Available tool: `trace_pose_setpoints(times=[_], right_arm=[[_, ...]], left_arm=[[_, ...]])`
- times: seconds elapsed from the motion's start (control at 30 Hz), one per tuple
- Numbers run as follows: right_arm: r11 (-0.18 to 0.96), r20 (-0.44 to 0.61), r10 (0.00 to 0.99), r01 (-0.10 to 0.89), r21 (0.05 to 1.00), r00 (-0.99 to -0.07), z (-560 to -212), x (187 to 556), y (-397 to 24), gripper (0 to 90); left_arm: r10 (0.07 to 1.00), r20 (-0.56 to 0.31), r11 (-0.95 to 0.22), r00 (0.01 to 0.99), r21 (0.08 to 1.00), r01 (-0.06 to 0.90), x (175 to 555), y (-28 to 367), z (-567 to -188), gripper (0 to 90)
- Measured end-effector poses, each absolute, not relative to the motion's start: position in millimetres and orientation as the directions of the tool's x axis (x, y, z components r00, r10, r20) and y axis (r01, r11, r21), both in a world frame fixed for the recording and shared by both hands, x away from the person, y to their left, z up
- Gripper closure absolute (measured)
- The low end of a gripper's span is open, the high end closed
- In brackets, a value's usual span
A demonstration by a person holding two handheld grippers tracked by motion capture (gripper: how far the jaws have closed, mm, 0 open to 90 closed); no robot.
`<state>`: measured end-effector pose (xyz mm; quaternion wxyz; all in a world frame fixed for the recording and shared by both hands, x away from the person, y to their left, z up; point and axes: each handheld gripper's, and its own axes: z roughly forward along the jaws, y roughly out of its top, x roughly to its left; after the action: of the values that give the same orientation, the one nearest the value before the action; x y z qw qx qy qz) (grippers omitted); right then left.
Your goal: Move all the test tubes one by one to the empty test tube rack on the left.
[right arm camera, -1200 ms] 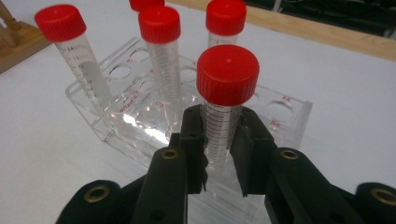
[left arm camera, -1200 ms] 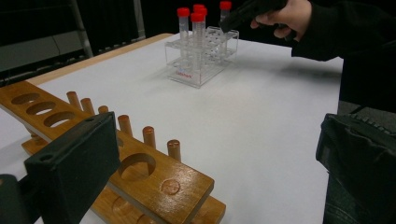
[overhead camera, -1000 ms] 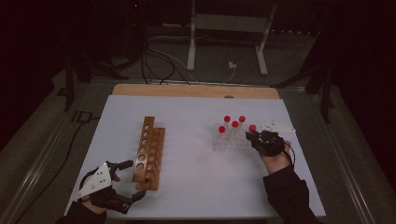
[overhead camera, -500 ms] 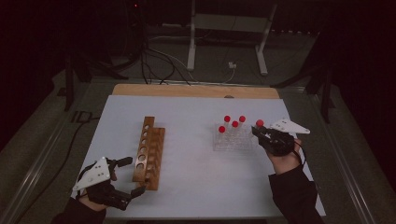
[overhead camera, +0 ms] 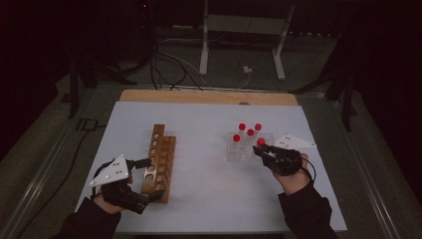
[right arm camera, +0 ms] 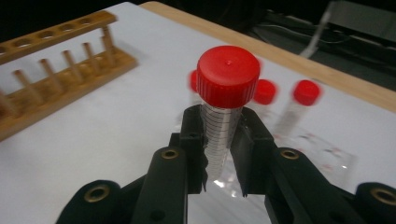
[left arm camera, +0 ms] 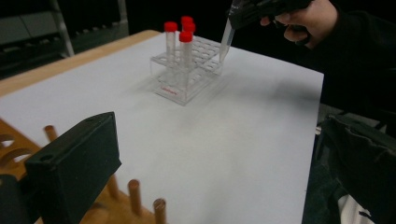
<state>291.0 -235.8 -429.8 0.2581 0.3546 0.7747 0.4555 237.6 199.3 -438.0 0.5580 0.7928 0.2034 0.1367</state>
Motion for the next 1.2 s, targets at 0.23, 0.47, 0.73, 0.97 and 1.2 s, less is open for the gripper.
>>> trace_pose_setpoints(times=[0.23, 0.47, 0.73, 0.97, 1.2], right_arm=[[0.373, -0.072, 0.732, 0.311, 0.874, -0.677, -436.1, 283.3, -219.4, 75.3], [0.403, -0.067, 0.687, 0.304, 0.863, -0.724, -439.4, 274.9, -202.4, 75.3], [0.442, -0.062, 0.615, 0.279, 0.853, -0.786, -442.9, 263.9, -176.3, 75.3], [0.464, -0.054, 0.570, 0.267, 0.844, -0.820, -445.2, 257.9, -159.5, 75.3], [0.482, -0.049, 0.526, 0.250, 0.839, -0.849, -446.8, 251.9, -142.3, 75.3]], left_arm=[[0.451, -0.008, -0.325, 0.893, 0.930, 0.172, 243.4, 180.9, -433.5, 0.5], [0.433, -0.004, -0.355, 0.902, 0.918, 0.175, 249.2, 163.2, -429.5, 0.5], [0.401, 0.004, -0.380, 0.916, 0.911, 0.162, 253.7, 142.9, -423.0, 1.5], [0.381, -0.003, -0.379, 0.925, 0.911, 0.159, 257.0, 128.5, -419.2, 3.8], [0.358, 0.003, -0.388, 0.934, 0.910, 0.146, 258.8, 114.4, -417.2, 11.7]])
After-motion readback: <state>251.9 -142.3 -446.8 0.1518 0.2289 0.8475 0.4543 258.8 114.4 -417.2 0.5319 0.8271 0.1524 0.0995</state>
